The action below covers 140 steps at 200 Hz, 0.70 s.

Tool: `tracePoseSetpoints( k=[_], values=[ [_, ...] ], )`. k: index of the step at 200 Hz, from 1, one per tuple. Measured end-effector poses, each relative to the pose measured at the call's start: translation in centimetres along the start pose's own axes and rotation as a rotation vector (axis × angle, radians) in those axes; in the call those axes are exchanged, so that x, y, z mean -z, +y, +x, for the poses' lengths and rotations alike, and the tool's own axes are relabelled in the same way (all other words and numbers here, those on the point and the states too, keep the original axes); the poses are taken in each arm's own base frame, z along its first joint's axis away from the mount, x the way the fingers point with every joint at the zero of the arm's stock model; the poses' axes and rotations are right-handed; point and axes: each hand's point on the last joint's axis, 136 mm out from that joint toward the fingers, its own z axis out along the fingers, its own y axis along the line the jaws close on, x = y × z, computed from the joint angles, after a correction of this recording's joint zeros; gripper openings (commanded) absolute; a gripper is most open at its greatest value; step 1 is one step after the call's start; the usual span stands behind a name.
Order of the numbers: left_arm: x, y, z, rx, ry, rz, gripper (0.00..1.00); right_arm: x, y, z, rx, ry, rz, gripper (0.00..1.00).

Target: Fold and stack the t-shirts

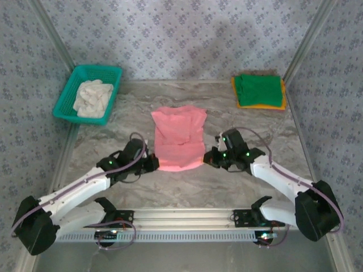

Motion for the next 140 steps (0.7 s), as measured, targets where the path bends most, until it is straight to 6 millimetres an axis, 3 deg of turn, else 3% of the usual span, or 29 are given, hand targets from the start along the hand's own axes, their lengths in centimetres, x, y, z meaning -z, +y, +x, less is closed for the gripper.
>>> tracePoseSetpoints(
  k=[24,71,101,140],
  values=[
    [-1.2,-0.3,-4.9,0.007,-0.037,-0.008,0.00,-0.5,1.2,-5.0,0.012,-0.048,0.016,0.00],
    [-4.0,-0.2,-11.9,-0.031,-0.043,-0.008,0.00,-2.4,2.5,-13.9,0.039,-0.115,0.032,0.00],
    [-6.4,1.2,-15.4,-0.043,-0.035,-0.029,0.00,-4.2,1.8,-17.8,0.023,-0.135,0.048,0.00],
    [-8.5,1.9,-19.0,-0.074,-0.027,-0.032,0.00,-6.1,0.6,-20.8,-0.005,-0.138,0.069,0.00]
  ],
)
